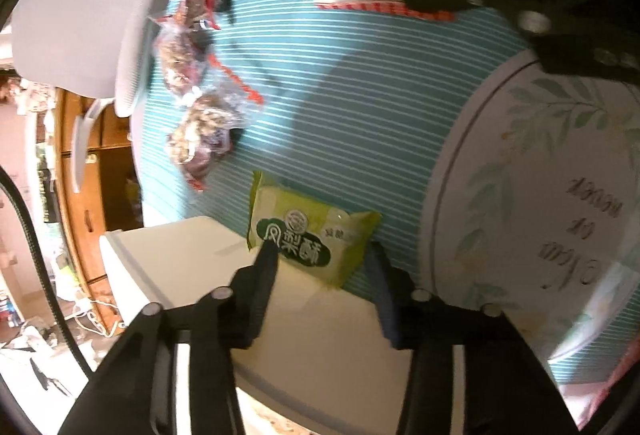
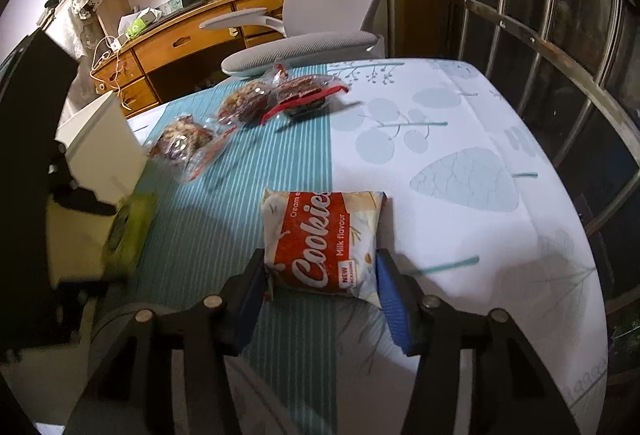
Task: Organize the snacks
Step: 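Lift both packets and carry them over the white tray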
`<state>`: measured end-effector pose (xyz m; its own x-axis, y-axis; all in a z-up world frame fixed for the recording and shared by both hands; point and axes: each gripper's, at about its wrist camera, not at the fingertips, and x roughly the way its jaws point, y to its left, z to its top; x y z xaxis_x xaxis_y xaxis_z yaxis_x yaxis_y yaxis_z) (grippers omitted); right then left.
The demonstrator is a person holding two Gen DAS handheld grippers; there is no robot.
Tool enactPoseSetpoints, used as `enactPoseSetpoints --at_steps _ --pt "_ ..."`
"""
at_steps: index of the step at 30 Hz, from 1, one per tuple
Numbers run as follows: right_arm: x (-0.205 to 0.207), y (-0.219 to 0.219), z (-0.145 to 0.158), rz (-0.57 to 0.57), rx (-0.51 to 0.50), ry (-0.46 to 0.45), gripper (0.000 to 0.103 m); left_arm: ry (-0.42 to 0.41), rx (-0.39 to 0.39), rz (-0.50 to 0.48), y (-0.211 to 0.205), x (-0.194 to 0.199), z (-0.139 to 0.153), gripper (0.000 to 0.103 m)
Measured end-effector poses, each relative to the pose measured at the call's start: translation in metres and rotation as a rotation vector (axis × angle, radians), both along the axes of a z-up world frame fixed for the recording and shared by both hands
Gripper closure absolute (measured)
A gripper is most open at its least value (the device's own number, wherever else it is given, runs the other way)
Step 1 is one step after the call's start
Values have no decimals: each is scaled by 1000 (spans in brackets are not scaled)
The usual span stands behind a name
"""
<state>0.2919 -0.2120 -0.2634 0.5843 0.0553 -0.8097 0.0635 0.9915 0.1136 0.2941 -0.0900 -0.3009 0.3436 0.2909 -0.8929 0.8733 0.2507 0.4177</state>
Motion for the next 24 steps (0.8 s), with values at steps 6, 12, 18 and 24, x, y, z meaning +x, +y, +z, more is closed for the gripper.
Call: enactPoseSetpoints --at_steps 6,12,18,24 --pt "-19 0 3 -3 56 35 50 -19 -23 28 2 13 8 78" --pt "-42 1 8 -3 89 55 50 130 -140 158 6 36 30 86" --pt "-66 -2 11 -25 138 71 50 223 -212 223 10 64 46 74" --pt "-84 -5 14 -42 167 73 50 199 -202 207 10 79 55 38"
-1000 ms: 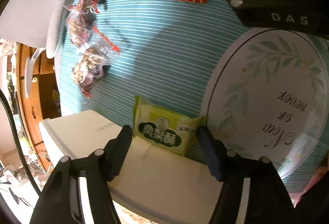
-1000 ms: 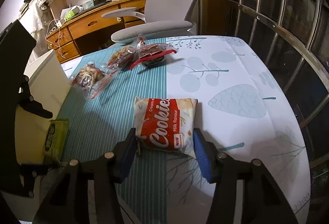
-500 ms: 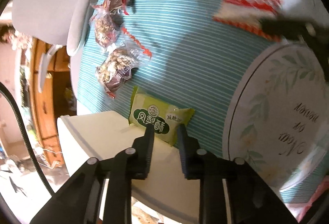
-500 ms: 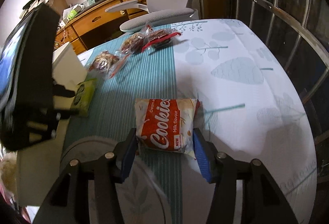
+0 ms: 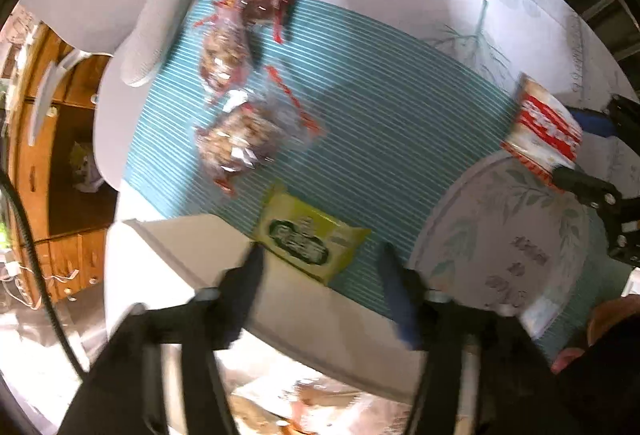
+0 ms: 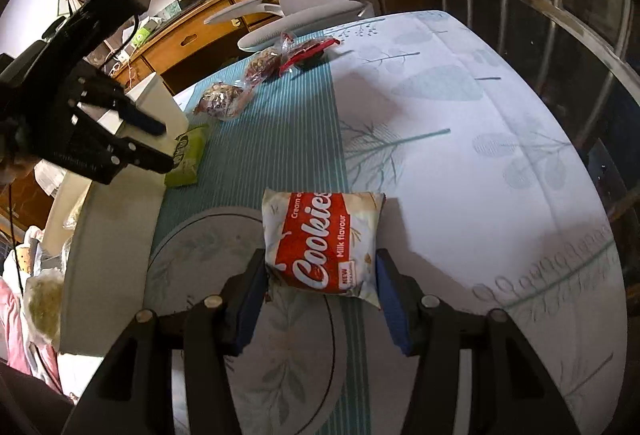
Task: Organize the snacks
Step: 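Lift both packets and carry them over the white tray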
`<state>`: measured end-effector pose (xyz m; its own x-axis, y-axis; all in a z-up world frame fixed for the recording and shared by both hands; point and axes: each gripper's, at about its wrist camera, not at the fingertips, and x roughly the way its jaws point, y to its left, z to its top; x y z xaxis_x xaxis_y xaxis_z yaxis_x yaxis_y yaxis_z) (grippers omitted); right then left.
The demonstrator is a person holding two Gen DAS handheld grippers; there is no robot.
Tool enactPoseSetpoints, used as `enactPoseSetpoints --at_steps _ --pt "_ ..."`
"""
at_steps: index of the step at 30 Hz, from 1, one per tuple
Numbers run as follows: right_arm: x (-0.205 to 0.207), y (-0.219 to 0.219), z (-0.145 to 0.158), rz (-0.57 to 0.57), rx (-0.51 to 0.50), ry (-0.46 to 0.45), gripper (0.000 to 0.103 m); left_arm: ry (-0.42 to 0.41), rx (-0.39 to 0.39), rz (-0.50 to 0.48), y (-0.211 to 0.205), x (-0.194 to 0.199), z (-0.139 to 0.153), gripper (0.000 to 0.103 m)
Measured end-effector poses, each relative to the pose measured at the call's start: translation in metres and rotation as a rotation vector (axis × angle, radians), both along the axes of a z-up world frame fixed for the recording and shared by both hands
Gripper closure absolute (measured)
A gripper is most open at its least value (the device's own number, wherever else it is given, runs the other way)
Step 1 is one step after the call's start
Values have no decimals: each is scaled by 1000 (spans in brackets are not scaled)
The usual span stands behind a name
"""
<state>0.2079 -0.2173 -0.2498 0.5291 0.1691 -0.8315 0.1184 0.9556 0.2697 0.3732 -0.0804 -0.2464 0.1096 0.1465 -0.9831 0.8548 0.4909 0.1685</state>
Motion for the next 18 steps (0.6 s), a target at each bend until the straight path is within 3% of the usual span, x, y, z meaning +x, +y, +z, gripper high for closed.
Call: enactPoseSetpoints --at_steps 3,7,13,18 --pt "-5 -2 2 -11 10 -6 50 29 11 -8 -3 8 -2 31" --pt "-7 -5 6 -18 12 -14 50 29 62 -92 -14 7 -13 20" --pt "-9 -8 14 -22 6 -30 50 59 186 -134 -22 16 -41 20" --pt "-11 -11 18 -29 7 -36 50 87 234 -134 -21 25 -57 20"
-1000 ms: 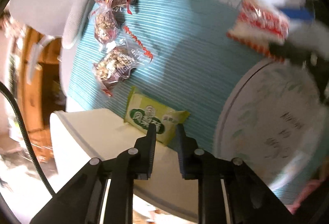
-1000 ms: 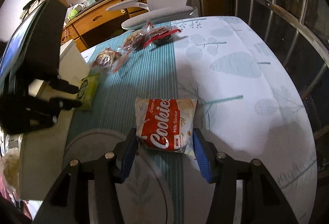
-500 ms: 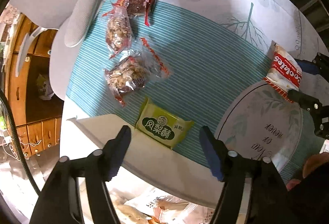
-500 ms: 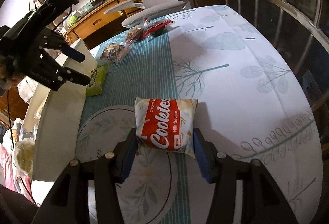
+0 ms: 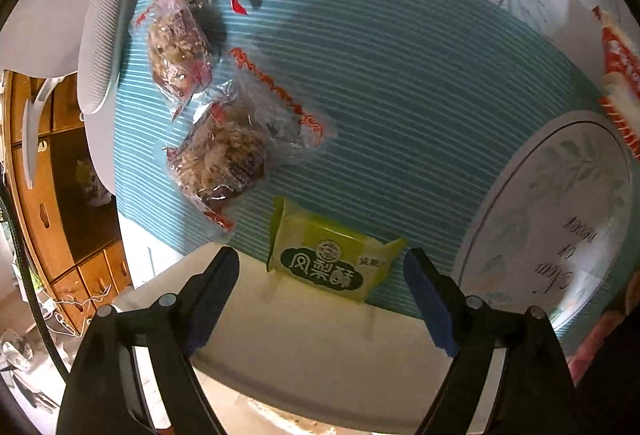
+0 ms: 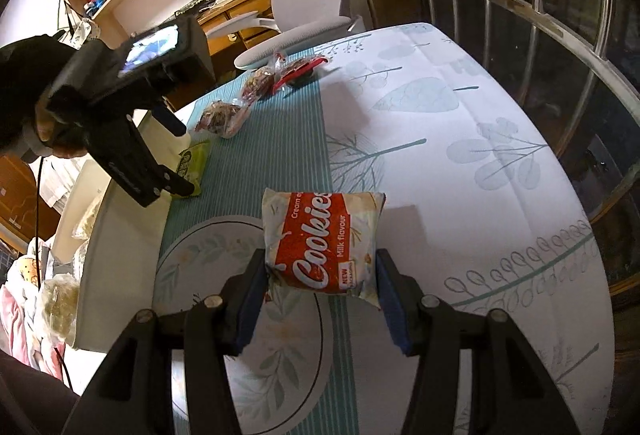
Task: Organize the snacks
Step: 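Lift both packets and carry them over the white tray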
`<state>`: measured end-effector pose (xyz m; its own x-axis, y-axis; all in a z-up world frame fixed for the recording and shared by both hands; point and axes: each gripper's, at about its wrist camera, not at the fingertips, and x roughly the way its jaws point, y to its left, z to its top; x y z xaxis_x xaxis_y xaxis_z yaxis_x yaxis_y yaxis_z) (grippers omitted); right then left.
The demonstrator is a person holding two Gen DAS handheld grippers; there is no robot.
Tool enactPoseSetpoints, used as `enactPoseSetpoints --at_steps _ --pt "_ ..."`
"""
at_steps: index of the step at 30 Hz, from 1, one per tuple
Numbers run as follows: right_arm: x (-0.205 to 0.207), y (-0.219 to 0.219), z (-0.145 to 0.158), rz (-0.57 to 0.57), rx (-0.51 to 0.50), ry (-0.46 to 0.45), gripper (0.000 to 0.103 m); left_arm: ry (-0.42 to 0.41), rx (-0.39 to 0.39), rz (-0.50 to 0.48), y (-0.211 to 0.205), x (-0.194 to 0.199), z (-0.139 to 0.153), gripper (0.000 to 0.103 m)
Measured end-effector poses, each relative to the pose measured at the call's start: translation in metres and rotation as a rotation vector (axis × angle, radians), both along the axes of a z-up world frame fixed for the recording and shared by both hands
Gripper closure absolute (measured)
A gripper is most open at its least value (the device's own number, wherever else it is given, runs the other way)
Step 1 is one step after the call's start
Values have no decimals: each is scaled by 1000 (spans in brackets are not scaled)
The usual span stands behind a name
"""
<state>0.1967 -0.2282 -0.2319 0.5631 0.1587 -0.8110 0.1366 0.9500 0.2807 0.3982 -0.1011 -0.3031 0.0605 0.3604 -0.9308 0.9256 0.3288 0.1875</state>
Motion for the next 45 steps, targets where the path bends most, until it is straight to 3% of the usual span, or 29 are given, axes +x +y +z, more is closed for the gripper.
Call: enactPoseSetpoints --at_steps 9,14,19,24,25,45 --pt "2 1 6 20 6 -9 50 2 4 3 3 18 -15 19" --pt "4 3 8 36 8 -13 50 -47 30 -48 7 9 -23 19" --pt "5 3 11 42 10 -22 50 -68 2 -70 10 1 -22 21" --pt "4 1 13 42 15 -26 50 -86 -22 -105 11 -9 -18 30" --pt "4 1 13 42 18 -28 50 -40 -45 -103 10 -12 -16 51" --pt "-7 -1 29 48 22 -43 50 -127 -86 -25 -5 -50 -1 53"
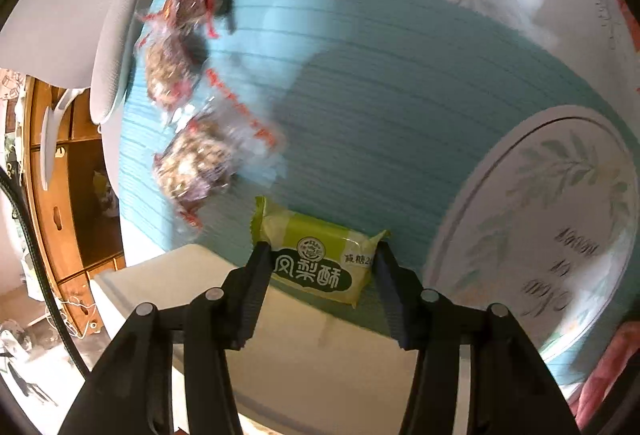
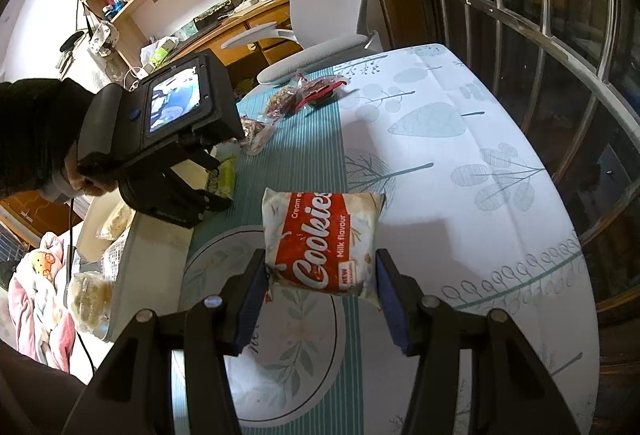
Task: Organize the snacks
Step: 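Lift both packets and carry them over the white tray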
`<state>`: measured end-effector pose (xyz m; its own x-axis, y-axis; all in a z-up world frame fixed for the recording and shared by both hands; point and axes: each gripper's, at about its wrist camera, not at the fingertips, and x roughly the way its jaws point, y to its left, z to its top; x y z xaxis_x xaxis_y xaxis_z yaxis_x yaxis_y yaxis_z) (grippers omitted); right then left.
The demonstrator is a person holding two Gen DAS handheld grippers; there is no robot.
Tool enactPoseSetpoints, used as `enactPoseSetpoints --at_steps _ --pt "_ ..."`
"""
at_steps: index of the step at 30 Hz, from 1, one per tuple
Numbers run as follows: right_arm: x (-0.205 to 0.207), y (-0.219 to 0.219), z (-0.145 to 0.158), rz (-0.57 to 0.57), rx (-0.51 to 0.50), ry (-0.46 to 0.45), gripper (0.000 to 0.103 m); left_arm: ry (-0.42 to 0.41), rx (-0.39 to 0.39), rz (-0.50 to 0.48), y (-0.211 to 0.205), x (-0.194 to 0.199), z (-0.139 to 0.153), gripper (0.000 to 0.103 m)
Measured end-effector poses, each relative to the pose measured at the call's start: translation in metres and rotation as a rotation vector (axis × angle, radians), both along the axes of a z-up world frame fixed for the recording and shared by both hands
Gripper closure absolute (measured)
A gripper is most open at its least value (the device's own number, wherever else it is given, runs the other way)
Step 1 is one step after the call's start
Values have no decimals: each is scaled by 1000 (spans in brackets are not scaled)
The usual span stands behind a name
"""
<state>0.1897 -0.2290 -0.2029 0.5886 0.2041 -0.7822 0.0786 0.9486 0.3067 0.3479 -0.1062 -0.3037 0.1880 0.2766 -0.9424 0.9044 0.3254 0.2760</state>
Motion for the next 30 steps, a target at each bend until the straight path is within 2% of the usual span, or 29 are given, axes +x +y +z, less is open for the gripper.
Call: enactPoseSetpoints --at_steps 5,9,14,20,27,30 --pt "-4 2 11 12 -7 -7 50 12 -65 10 -20 -21 15 53" --pt "-10 6 19 19 -9 -9 50 4 -122 25 -29 -35 39 53" --pt "-19 12 30 21 5 -8 50 -15 -200 96 -23 -43 77 53" --pt "-30 31 43 25 29 -10 50 -31 -319 206 9 -55 129 53" --pt "-39 65 60 31 42 -24 50 -75 -429 351 61 -67 173 53" --pt "-44 81 66 34 54 -32 50 -116 -454 380 85 -76 188 53"
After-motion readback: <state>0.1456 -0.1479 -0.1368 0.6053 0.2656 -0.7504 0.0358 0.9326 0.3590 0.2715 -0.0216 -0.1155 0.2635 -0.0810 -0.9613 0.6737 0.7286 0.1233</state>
